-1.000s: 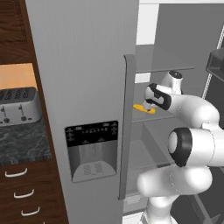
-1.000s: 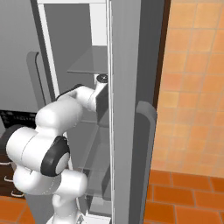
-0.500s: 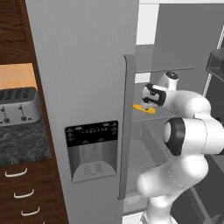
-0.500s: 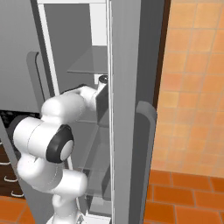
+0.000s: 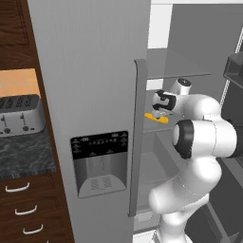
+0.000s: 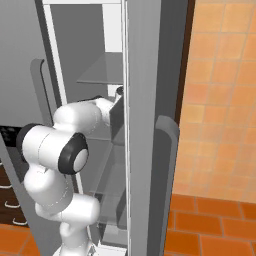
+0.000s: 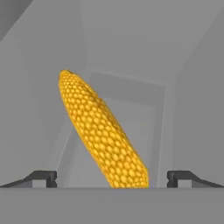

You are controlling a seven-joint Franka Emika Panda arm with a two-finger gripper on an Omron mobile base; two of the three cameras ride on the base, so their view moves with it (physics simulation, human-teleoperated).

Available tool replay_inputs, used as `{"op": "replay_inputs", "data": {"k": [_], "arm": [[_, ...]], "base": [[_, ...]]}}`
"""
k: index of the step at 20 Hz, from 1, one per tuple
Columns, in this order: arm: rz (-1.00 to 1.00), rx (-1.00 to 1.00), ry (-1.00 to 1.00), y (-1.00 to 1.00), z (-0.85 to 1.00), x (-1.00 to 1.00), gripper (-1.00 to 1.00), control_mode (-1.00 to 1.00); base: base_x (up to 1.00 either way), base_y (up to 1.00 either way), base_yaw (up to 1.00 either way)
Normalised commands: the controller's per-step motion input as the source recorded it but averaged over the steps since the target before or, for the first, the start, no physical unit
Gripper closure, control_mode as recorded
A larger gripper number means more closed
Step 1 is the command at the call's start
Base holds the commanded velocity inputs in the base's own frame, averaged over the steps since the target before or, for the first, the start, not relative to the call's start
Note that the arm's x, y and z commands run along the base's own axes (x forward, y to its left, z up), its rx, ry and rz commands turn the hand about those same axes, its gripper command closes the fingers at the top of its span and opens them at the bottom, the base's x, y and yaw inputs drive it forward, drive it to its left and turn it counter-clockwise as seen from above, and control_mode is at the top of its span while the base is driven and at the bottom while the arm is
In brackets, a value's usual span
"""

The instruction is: Place one corn and one chicken drumstick in each tupperware on the nearby counter, to pack two identical lunches.

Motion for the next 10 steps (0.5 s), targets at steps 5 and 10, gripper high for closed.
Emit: {"op": "replay_inputs", "data": {"k": [5,10], "arm": [[0.01,0.00,0.00,-0.02,-0.19,0.24,-1.00,-1.00],[0.01,0.00,0.00,0.00,-0.19,0.12,-1.00,-1.00]], "base": [[0.00,0.00,0.00],[0.00,0.00,0.00]]}}
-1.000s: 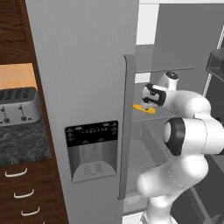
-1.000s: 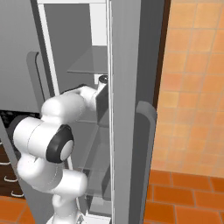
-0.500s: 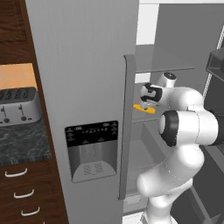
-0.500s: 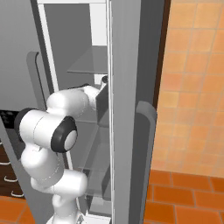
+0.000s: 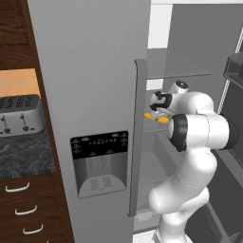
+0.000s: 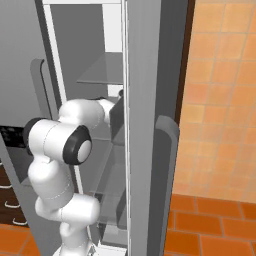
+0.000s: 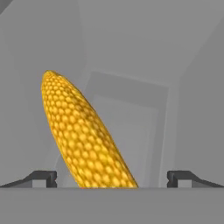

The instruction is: Place one corn and one chicken drumstick in each tupperware on the nearby counter, to pack two identical lunches.

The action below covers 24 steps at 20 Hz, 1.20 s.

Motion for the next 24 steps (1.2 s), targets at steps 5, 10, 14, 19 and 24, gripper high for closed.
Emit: {"op": "replay_inputs", "data": {"k": [5,10,14,19,24], "arm": [[0.03,0.00,0.00,0.00,-0.20,0.11,-1.00,-1.00],[0.05,-0.06,0.00,0.14,-0.33,0.10,1.00,-1.00],[0.06,-0.17,-0.05,0.28,-0.42,0.00,1.00,-1.00],[-0.01,0.03,0.00,0.02,0.01,-0.65,1.00,-1.00],[-0.03,0.26,0.24,-0.01,0.81,-1.00,1.00,-1.00]], "base": [[0.00,0.00,0.00],[0.00,0.00,0.00],[0.00,0.00,0.00],[0.00,0.00,0.00],[0.00,0.00,0.00]]}}
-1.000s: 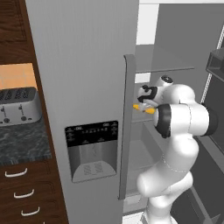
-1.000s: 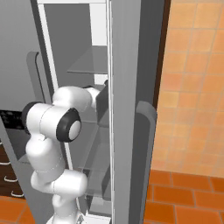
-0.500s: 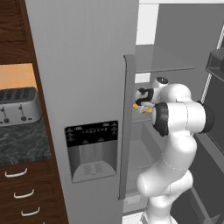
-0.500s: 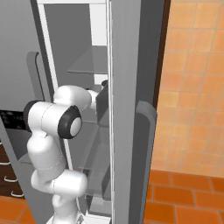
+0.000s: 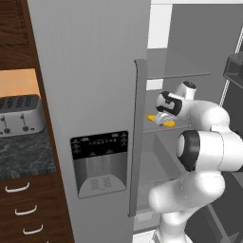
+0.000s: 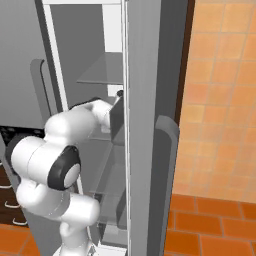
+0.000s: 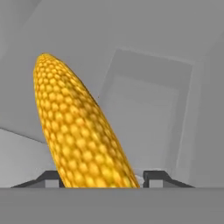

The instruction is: Place one corn and one chicken drumstick in each tupperware on the nearby counter, to pack two identical lunches.

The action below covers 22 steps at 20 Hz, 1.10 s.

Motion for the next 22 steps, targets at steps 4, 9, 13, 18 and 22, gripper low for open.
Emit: {"op": "replay_inputs", "data": {"k": [4,9,13,18,22], "arm": [[0.00,0.08,0.35,0.04,1.00,-1.00,1.00,-1.00],[-0.10,0.04,0.11,0.45,0.13,-1.00,1.00,-1.00],[-0.17,0.00,-0.09,0.46,-0.15,-1.00,1.00,-1.00],[-0.14,0.00,-0.10,0.12,0.47,-1.00,1.00,-1.00],[-0.04,-0.02,0.00,0.00,1.00,-1.00,1.00,-1.00]], "base": [[0.00,0.00,0.00],[0.00,0.00,0.00],[0.00,0.00,0.00],[0.00,0.00,0.00],[0.00,0.00,0.00]]}}
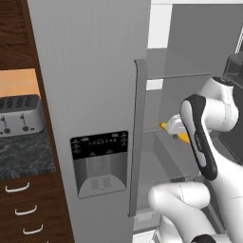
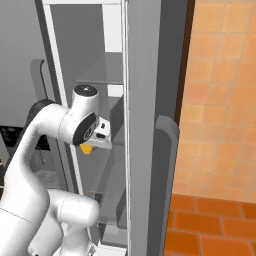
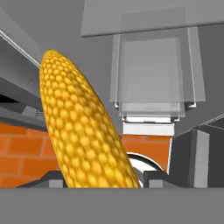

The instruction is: Place one corn and one chicken drumstick in each tupperware on the nearby counter, to pack two identical lunches.

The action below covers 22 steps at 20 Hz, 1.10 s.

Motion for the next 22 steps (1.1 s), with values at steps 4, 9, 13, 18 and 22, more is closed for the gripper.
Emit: {"op": "replay_inputs", "data": {"k": [4,9,13,18,22], "arm": [[-0.01,-0.05,-0.05,0.02,0.98,-1.00,1.00,-1.00],[-0.09,-0.01,-0.15,0.27,0.70,-0.79,1.00,-1.00],[-0.11,-0.02,-0.11,0.33,0.67,-0.53,1.00,-1.00],[-0.04,-0.01,-0.16,0.07,0.56,-0.78,1.00,-1.00],[-0.01,0.00,-0.12,0.00,0.27,-0.51,1.00,1.00]], "base": [[0.00,0.00,0.00],[0.00,0.00,0.00],[0.00,0.00,0.00],[0.00,0.00,0.00],[-0.12,0.00,-0.02]]}}
